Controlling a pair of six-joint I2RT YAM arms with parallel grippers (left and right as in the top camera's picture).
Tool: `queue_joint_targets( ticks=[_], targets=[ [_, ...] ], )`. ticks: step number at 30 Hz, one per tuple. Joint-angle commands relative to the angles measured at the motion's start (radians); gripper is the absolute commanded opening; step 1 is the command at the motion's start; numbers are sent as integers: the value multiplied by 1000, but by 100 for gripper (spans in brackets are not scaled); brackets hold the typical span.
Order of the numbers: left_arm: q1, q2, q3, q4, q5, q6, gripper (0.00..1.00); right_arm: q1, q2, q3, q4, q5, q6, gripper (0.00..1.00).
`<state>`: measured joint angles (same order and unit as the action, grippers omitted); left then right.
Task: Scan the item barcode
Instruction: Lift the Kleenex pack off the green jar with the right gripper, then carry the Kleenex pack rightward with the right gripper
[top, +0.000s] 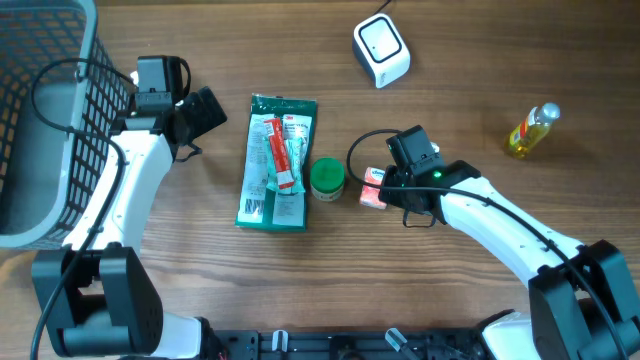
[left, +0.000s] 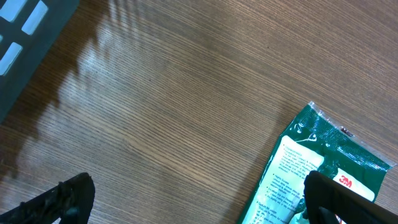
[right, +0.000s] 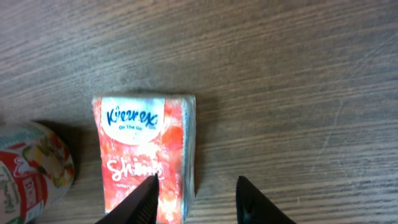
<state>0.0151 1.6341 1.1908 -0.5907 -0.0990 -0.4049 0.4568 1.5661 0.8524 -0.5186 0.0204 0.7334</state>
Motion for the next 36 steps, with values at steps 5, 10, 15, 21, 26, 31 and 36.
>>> queue_joint_targets(
  ticks=[5,10,15,21,26,31,36],
  targets=[
    [3,-12,13,0,5,5,100,0,3,-45,113,-8,2,39],
    [3,-12,13,0,5,5,100,0,9,-68,142,-13,2,38],
    [3,-12,13,0,5,5,100,0,41,-68,153,-19,2,36],
    [3,-12,13,0,5,5,100,0,42,-68,152,-22,2,29],
    [3,-12,13,0,5,5,100,0,74,-69,159,-46,0,25],
    [3,-12,13,0,5,5,100,0,113,-69,164,-47,34,16],
    [3,-12,13,0,5,5,100,0,112,-69,167,-76,34,19]
  ],
)
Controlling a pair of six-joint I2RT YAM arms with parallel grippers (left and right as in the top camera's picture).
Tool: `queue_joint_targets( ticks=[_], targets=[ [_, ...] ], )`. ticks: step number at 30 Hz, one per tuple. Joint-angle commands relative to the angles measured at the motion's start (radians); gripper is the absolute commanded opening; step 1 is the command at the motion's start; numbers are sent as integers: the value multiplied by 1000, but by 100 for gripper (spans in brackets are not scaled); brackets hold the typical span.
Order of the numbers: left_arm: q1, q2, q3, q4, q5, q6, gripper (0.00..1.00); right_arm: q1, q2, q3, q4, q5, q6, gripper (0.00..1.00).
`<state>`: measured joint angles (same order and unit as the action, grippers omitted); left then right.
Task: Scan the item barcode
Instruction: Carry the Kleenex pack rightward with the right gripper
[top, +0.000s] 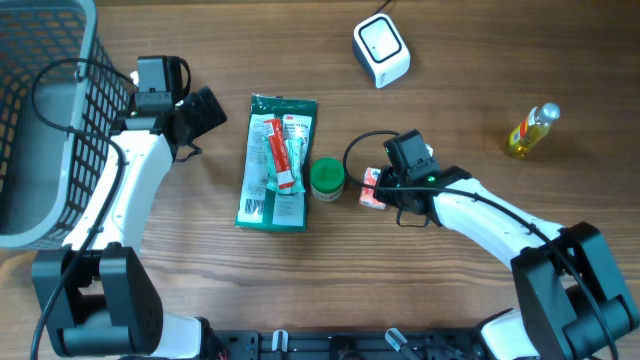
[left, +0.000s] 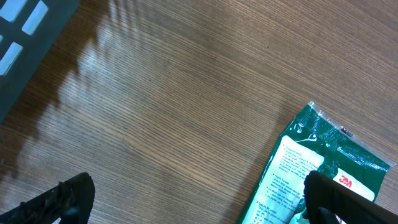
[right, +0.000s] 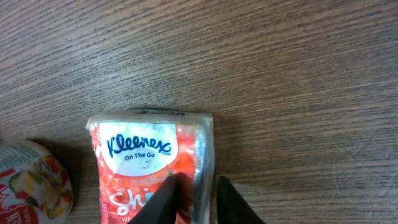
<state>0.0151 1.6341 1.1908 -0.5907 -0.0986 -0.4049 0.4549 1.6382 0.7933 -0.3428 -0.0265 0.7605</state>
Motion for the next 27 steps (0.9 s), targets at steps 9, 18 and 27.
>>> queue_joint_targets(
  ticks=[9,18,27],
  targets=[
    [3,-12,13,0,5,5,100,-13,89,-16,8,-26,52,11],
    [3,-12,13,0,5,5,100,-58,105,-17,4,-143,35,4],
    [3,-12,13,0,5,5,100,-338,76,-16,5,-901,-392,4]
  ],
)
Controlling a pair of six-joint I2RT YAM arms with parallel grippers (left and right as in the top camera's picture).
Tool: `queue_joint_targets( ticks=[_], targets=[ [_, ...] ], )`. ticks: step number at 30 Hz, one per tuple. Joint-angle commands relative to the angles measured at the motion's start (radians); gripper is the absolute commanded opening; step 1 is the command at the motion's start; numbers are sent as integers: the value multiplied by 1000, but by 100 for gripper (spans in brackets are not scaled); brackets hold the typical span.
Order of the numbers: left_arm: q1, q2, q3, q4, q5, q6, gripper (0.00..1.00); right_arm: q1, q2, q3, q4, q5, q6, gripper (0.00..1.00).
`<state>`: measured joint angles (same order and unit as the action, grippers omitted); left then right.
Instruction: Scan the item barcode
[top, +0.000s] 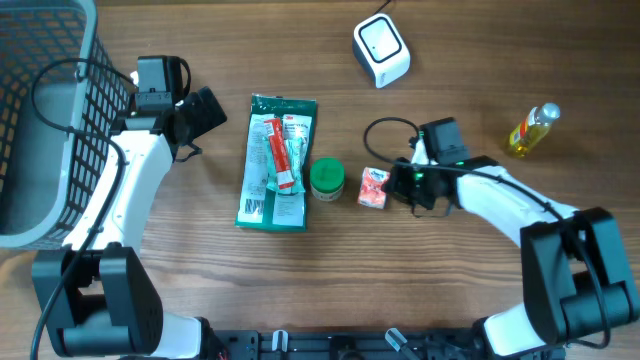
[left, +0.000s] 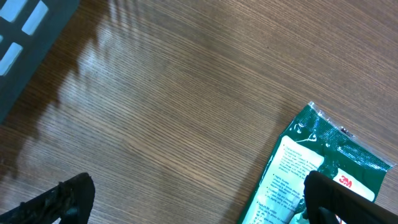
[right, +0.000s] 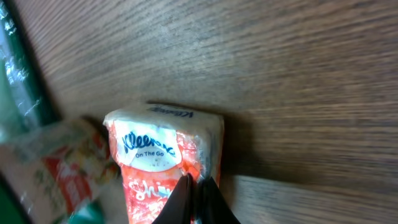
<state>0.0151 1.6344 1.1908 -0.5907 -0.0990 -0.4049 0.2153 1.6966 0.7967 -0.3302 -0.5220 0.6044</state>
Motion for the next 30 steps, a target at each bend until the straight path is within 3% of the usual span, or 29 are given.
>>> queue_joint_targets(
  ticks=[1,7,10,13,18,22,30],
  targets=[
    [3,-12,13,0,5,5,100,-126,18,-20,-15,-490,-280,4],
    [3,-12,13,0,5,5,100,-229,18,-20,-84,-961,-537,4],
    [3,-12,13,0,5,5,100,-245,18,-20,-146,-1101,-678,4],
    [3,-12,13,0,5,5,100,-249,18,-20,-192,-1101,-735,4],
    [3,-12,13,0,5,5,100,-249,-6,-20,-296,-1101,-775,4],
    [3,-12,13,0,5,5,100,-249,-124,-20,-367,-1101,-796,4],
    [3,-12,13,0,5,5,100,-308,-450,-19,-359,-1101,-614,4]
  ],
)
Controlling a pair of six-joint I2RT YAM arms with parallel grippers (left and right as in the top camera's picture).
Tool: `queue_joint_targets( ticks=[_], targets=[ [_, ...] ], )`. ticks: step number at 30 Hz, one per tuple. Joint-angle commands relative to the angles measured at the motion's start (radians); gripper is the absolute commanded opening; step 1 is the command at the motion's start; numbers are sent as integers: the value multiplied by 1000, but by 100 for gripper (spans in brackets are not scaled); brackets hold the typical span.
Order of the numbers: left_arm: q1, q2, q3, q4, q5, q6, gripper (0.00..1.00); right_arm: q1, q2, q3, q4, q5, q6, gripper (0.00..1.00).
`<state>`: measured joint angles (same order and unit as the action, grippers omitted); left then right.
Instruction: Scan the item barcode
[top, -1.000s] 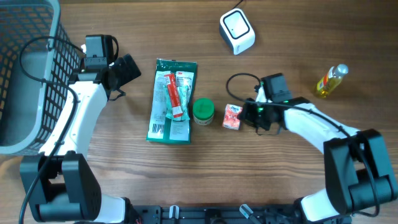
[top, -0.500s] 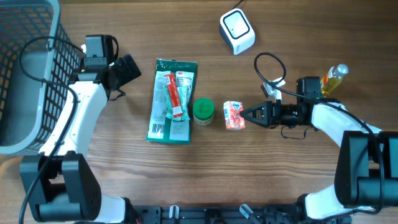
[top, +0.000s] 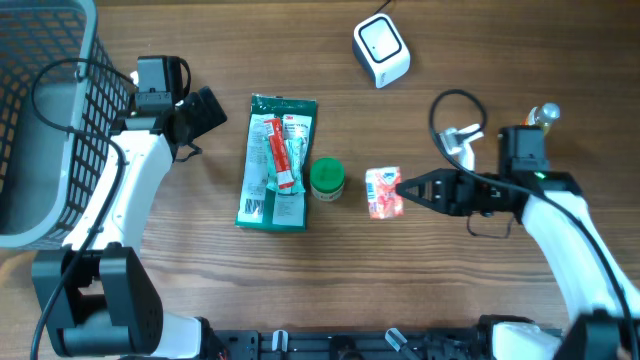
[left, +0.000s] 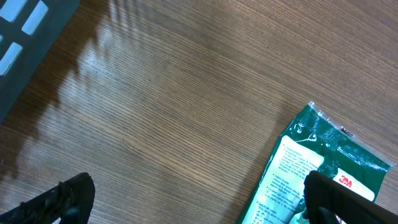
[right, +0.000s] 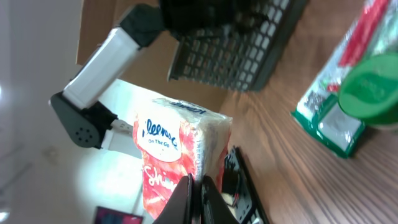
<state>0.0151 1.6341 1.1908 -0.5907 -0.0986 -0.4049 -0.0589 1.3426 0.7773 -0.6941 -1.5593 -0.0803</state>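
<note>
A red Kleenex tissue pack (top: 382, 192) hangs above the table, pinched at one edge by my right gripper (top: 403, 188), which points left. In the right wrist view the tissue pack (right: 180, 149) fills the centre with the gripper (right: 198, 202) shut on its edge. The white barcode scanner (top: 381, 50) stands at the back, well away from the pack. My left gripper (left: 193, 199) stays open over bare wood beside the green 3M packet (left: 317, 168), holding nothing.
A green 3M packet (top: 277, 161) and a green-lidded jar (top: 326, 178) lie left of the pack. A grey mesh basket (top: 40, 110) fills the far left. A yellow bottle (top: 531, 128) stands at the right, behind the right arm.
The right arm has drawn back to the right and turned level. The tissue pack, then on the table, now hangs in the air in the shut gripper. The left arm has not moved.
My right gripper stood open over the tissue pack lying beside the jar. It then narrowed onto the pack's right edge, and was shut on that edge with the pack still on the table. Now the pack is lifted clear. The left arm stayed still throughout.
</note>
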Motion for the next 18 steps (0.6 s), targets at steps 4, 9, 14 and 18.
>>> queue_joint_targets(
  ticks=[4,9,14,18],
  targets=[
    [3,-12,13,0,5,5,100,-55,-212,0,50,-63,188,4],
    [3,-12,13,0,5,5,100,-55,-273,0,66,-63,254,4],
    [3,-12,13,0,5,5,100,-55,-283,0,81,-63,282,4],
    [3,-12,13,0,5,5,100,-55,-283,0,80,-64,289,4]
  ],
)
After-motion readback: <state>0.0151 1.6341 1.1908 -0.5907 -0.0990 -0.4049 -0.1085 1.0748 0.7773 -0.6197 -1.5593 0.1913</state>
